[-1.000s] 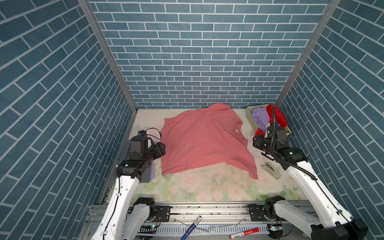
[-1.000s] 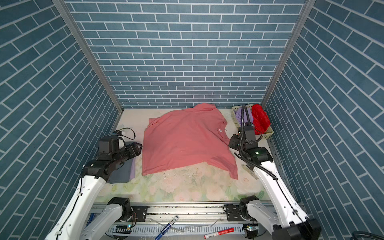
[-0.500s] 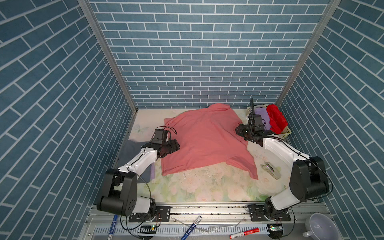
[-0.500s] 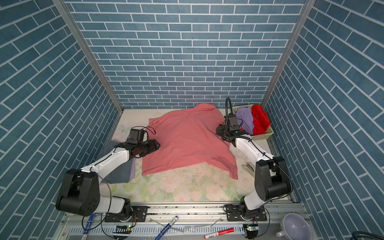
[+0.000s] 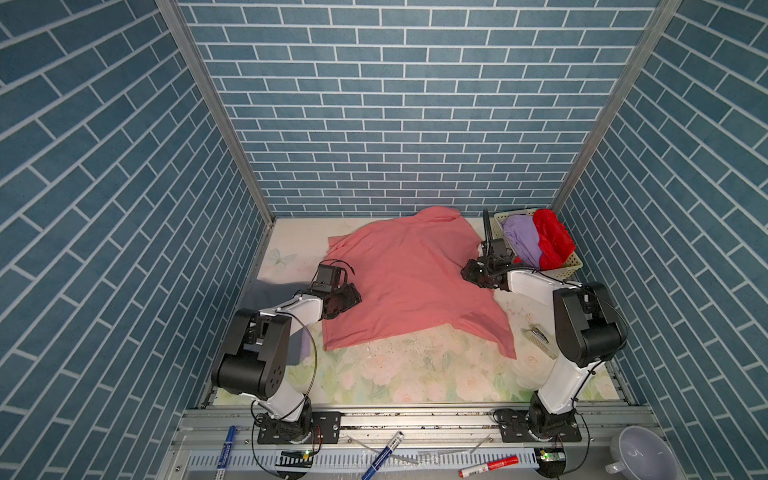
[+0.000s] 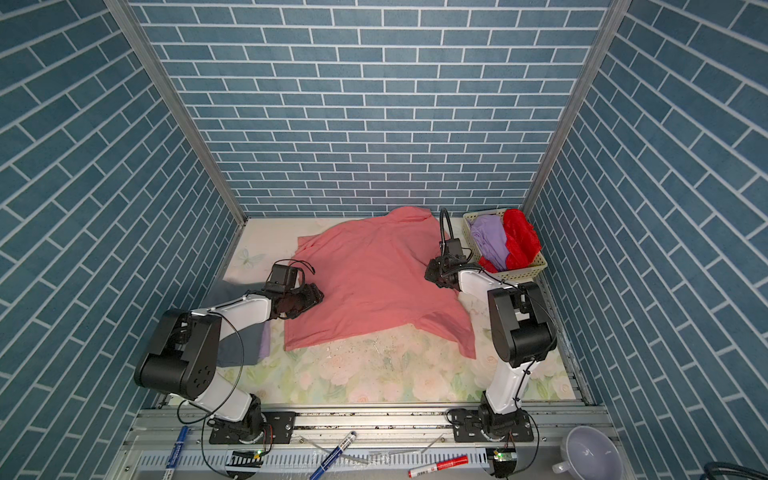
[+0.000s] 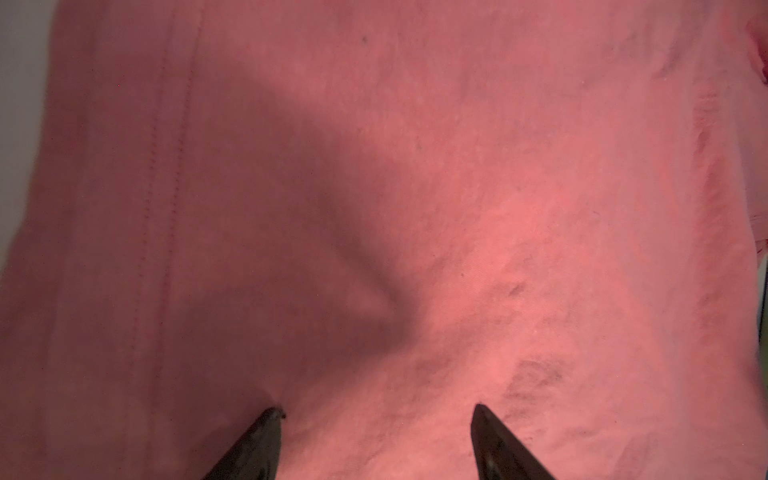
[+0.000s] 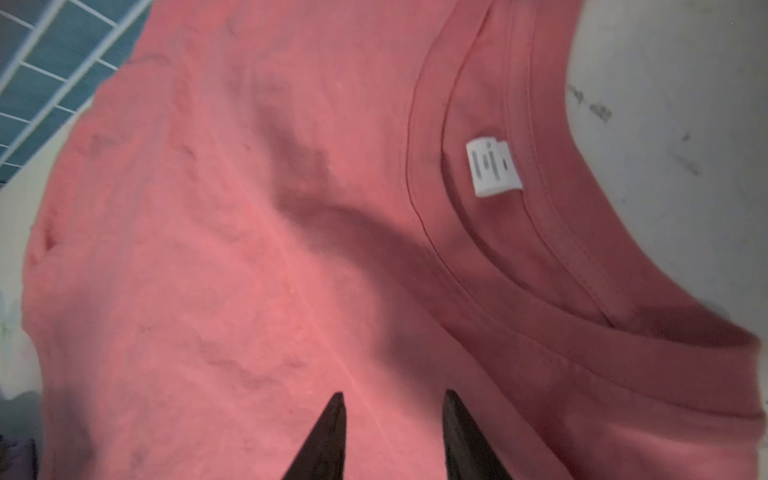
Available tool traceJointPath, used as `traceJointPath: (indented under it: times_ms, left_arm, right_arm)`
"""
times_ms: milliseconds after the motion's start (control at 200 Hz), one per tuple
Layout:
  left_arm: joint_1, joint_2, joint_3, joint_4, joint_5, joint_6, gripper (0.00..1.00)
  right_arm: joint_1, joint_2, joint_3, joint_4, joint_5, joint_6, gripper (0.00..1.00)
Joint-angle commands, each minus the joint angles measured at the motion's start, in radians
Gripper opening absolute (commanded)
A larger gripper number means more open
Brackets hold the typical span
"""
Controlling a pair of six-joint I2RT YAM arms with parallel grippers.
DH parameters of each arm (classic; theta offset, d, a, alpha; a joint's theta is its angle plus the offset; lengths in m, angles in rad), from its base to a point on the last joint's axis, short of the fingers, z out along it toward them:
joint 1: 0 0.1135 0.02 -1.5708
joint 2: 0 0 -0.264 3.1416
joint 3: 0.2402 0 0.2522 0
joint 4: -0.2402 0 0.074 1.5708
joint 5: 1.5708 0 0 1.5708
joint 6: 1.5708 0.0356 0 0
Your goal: Fold and stack the t-shirts
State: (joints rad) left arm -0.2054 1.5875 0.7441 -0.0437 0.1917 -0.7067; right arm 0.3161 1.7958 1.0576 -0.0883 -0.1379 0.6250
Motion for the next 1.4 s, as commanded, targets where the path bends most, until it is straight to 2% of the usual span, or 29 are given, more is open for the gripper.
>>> traceJointPath:
  times_ms: [0,180,350,535,665,795,905,1130,1140,1210,1280,1395]
  left_arm:
    - [-0.001,0.021,-0.069,-0.051,-0.063,-0.021,0.72]
    - [0.020,-0.026,-0.132,-0.104,-0.091,-0.022,0.72]
    - [0.024,-0.077,-0.136,-0.194,-0.107,0.012,0.72]
    - [0.024,-0.107,-0.083,-0.298,-0.124,0.063,0.72]
    - [0.022,-0.157,-0.051,-0.306,-0.102,0.093,0.72]
    - [0.019,-0.179,0.050,-0.286,-0.071,0.147,0.75]
    - [0.019,-0.132,0.153,-0.270,-0.081,0.213,0.81]
    - [0.020,0.107,0.379,-0.207,-0.085,0.285,0.90]
    - [0.019,0.117,0.388,-0.205,-0.087,0.286,0.91]
    - [0.019,0.193,0.441,-0.182,-0.087,0.288,0.94]
    - [0.020,0.257,0.489,-0.177,-0.087,0.290,0.99]
    - [0.020,0.343,0.557,-0.188,-0.083,0.295,1.00]
  right_arm:
    - [0.014,-0.021,-0.106,-0.057,0.043,0.026,0.36]
    - [0.035,-0.109,-0.275,-0.124,0.044,0.087,0.31]
    - [0.088,-0.249,-0.377,-0.251,0.132,0.149,0.30]
    - [0.152,-0.393,-0.367,-0.375,0.146,0.182,0.30]
    - [0.153,-0.428,-0.306,-0.373,0.198,0.132,0.35]
    - [0.141,-0.339,-0.131,-0.331,0.286,0.018,0.44]
    - [0.111,-0.205,0.037,-0.255,0.294,-0.061,0.48]
    - [0.041,0.065,0.362,-0.199,0.213,-0.143,0.56]
    - [0.038,0.078,0.377,-0.195,0.208,-0.147,0.62]
    - [0.027,0.143,0.451,-0.177,0.187,-0.161,0.73]
    - [0.013,0.206,0.520,-0.177,0.160,-0.169,0.75]
    - [-0.004,0.296,0.615,-0.192,0.128,-0.168,0.77]
